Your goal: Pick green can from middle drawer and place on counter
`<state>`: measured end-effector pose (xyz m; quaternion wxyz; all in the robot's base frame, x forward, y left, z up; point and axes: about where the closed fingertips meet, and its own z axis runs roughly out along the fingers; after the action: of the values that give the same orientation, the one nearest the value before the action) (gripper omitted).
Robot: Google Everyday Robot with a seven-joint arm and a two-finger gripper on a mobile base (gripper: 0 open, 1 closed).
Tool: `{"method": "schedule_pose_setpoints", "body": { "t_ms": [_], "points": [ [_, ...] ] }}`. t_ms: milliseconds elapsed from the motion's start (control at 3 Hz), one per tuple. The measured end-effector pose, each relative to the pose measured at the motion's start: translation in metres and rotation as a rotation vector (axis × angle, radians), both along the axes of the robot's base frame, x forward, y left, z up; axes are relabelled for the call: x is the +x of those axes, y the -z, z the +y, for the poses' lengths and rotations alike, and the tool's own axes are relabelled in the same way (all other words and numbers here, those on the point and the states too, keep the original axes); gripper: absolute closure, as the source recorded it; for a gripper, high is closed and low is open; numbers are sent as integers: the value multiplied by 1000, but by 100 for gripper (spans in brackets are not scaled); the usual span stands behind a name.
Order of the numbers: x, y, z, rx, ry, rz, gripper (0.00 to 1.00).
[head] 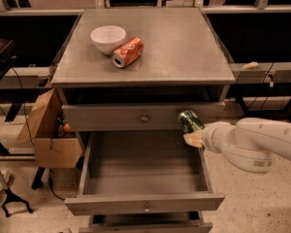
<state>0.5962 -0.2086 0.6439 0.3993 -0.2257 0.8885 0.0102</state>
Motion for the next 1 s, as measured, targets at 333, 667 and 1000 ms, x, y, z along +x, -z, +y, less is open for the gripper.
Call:
{"method": "schedule_pose_setpoints", "body": {
  "t_ms": [333,667,1000],
  "points": [
    [-11,-84,-12,21,-91,-140,100],
    [-4,-158,-7,66,-176,-240,100],
    [24,-218,18,130,-236,-294,100]
  ]
}}
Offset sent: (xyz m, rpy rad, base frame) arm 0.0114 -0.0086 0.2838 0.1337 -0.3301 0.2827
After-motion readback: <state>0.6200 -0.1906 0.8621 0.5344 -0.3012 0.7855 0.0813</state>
